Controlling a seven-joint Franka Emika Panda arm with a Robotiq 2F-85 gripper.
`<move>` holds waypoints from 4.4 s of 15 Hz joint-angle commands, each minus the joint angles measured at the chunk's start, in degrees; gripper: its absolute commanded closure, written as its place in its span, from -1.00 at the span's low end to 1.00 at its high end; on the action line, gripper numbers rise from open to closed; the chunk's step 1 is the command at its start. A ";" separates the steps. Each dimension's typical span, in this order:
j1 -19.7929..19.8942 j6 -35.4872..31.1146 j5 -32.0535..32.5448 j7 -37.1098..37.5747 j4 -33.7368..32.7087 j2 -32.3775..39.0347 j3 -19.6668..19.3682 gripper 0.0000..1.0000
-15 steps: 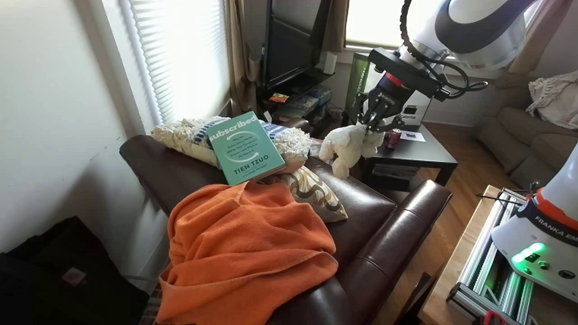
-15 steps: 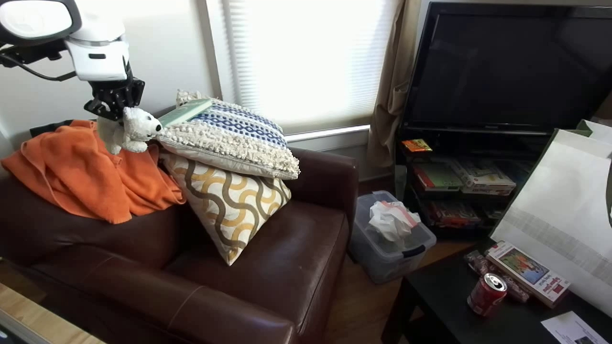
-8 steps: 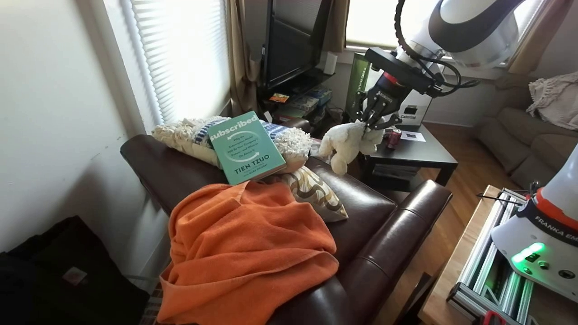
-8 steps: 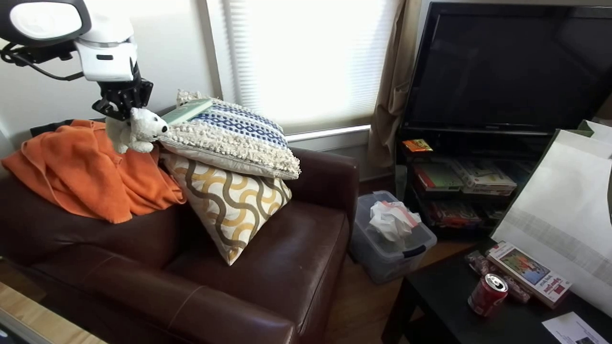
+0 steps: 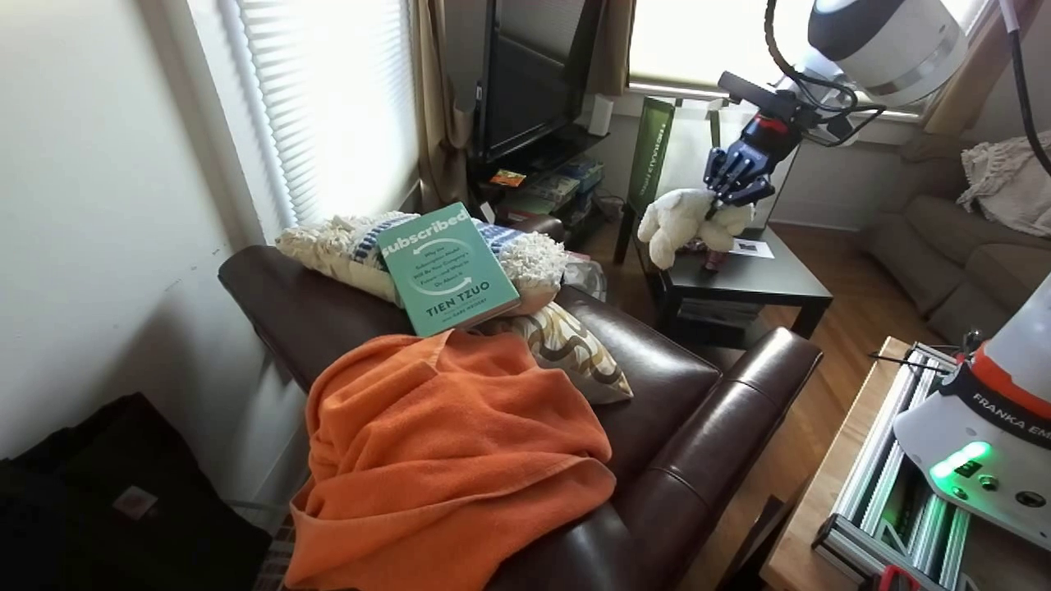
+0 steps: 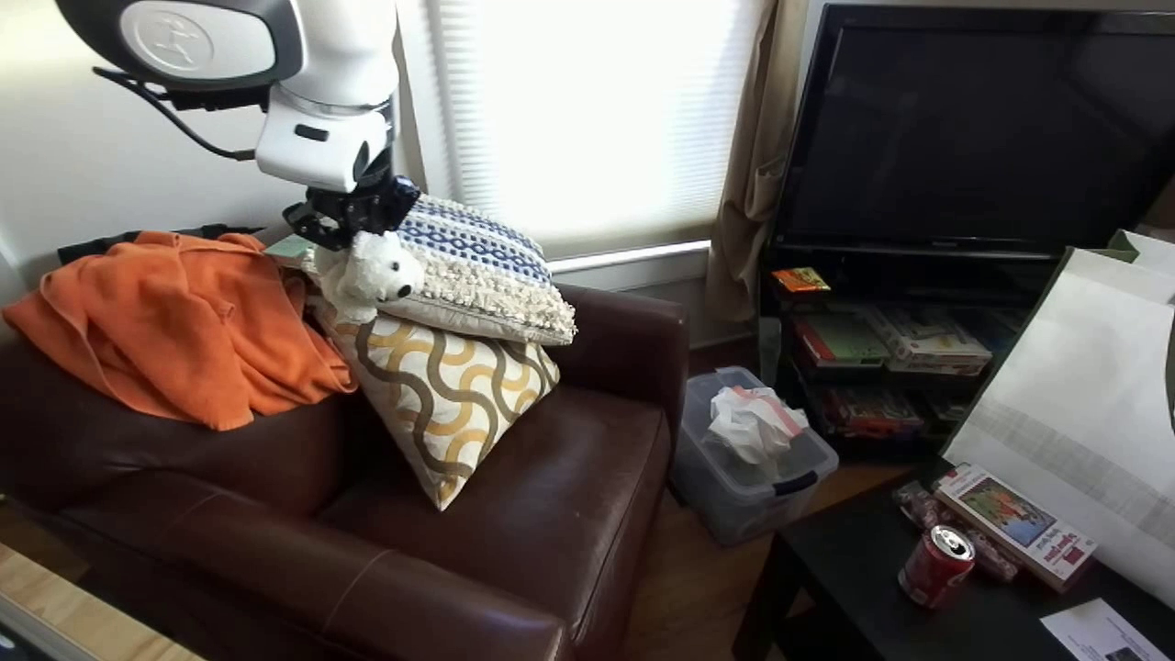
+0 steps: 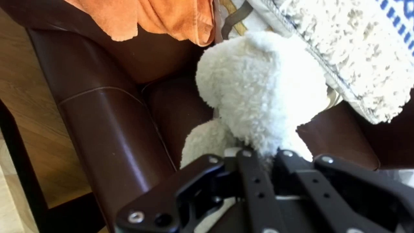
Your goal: Pick up the white stuffed toy and put it on the right arm rest of the couch
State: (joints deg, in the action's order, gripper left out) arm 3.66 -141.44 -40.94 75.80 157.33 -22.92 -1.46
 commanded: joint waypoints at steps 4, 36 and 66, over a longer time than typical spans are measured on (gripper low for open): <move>9.24 8.82 -1.01 0.59 0.19 3.11 -9.35 0.95; 13.53 23.45 30.09 6.47 -16.51 38.36 -20.79 0.95; 14.50 6.65 33.06 -56.63 -14.79 47.71 -11.23 0.95</move>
State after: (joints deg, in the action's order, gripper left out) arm 19.49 -133.91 -6.93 27.71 143.02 21.96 -12.22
